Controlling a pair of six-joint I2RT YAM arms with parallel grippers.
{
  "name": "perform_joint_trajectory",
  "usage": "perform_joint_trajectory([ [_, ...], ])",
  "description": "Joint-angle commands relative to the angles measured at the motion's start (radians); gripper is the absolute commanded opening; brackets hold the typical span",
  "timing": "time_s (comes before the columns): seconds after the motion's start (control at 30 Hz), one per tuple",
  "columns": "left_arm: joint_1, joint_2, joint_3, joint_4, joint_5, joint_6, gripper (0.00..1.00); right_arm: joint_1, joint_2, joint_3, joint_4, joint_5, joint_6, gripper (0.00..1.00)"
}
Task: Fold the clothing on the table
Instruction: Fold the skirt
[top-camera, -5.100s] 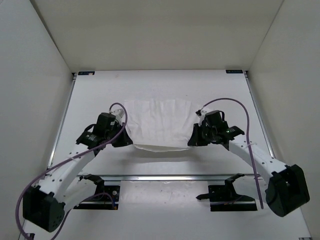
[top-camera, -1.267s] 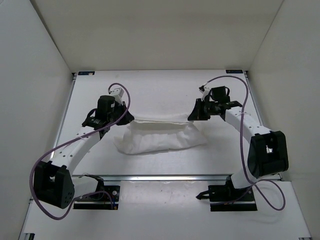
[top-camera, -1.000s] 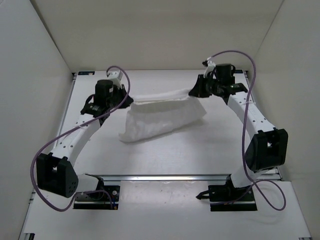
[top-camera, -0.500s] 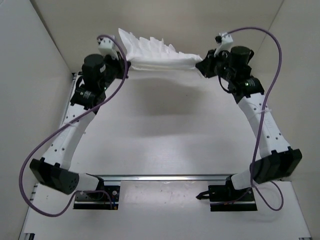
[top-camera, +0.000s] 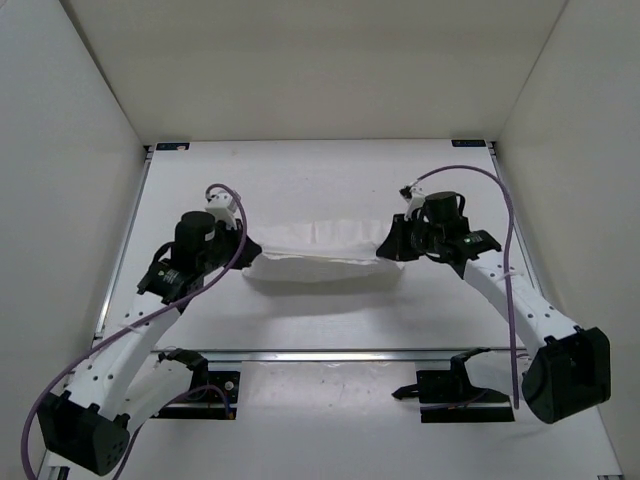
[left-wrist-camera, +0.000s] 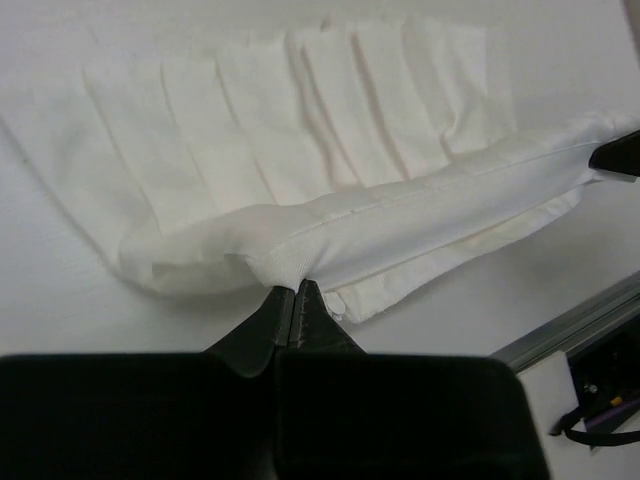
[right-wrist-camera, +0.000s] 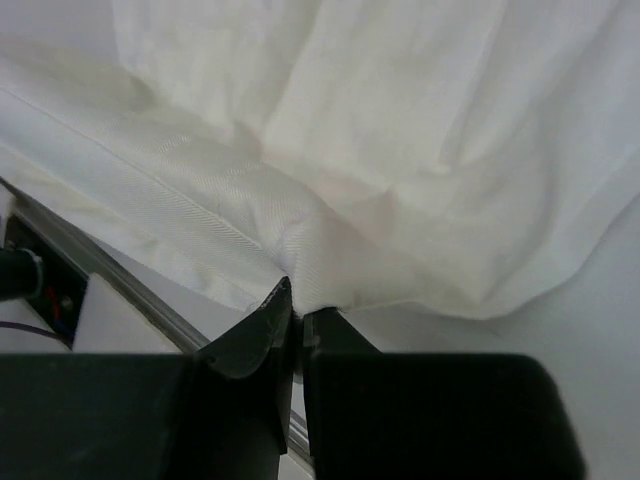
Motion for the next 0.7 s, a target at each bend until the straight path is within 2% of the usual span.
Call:
perform_joint_trajectory([
  [0.0,0.111,0.026,0.078,-0.036,-0.102,0.025,0.0,-0.115,-0.023,0.079,0.003,0.076,-0.004,0.0],
  [0.07,0.125,0.101,0.081,-0.009,-0.102,0.028,0.0,-0.197,0.07,0.096,0.011,0.005,-0.027,0.0],
  [0.13,0.106,0.166,0.061,0.039,-0.105,0.024,0.0,-0.209,0.158,0.116,0.018,-0.015,-0.058,0.0],
  [0.2,0.112,0.236,0.027,0.071,-0.084,-0.008,0.0,-0.2,0.252,0.155,0.023,-0.038,-0.075,0.0],
  [0.33,0.144,0.267,-0.077,0.131,-0.097,-0.079,0.0,-0.15,0.44,0.266,0.072,-0.04,-0.073,0.0],
  [0.43,0.156,0.344,-0.064,0.136,-0.129,-0.067,0.0,-0.13,0.586,0.385,0.075,-0.023,-0.078,0.0],
  [0.47,0.164,0.362,-0.053,0.127,-0.142,-0.067,0.04,-0.125,0.605,0.404,0.062,-0.021,-0.079,0.03],
  [0.5,0.164,0.393,-0.041,0.127,-0.148,-0.071,0.24,-0.137,0.644,0.46,0.037,-0.029,-0.078,0.09],
  [0.53,0.178,0.417,-0.018,0.12,-0.148,-0.074,0.36,-0.143,0.661,0.485,0.029,-0.032,-0.079,0.25],
  [0.57,0.193,0.421,0.001,0.108,-0.148,-0.085,0.62,-0.149,0.684,0.532,0.005,-0.026,-0.085,0.37],
  [0.6,0.199,0.425,0.007,0.102,-0.148,-0.087,0.98,-0.157,0.683,0.56,-0.003,-0.024,-0.092,0.45],
  [0.67,0.216,0.39,0.033,0.099,-0.146,-0.073,0.99,-0.165,0.659,0.59,0.009,-0.009,-0.09,0.74],
])
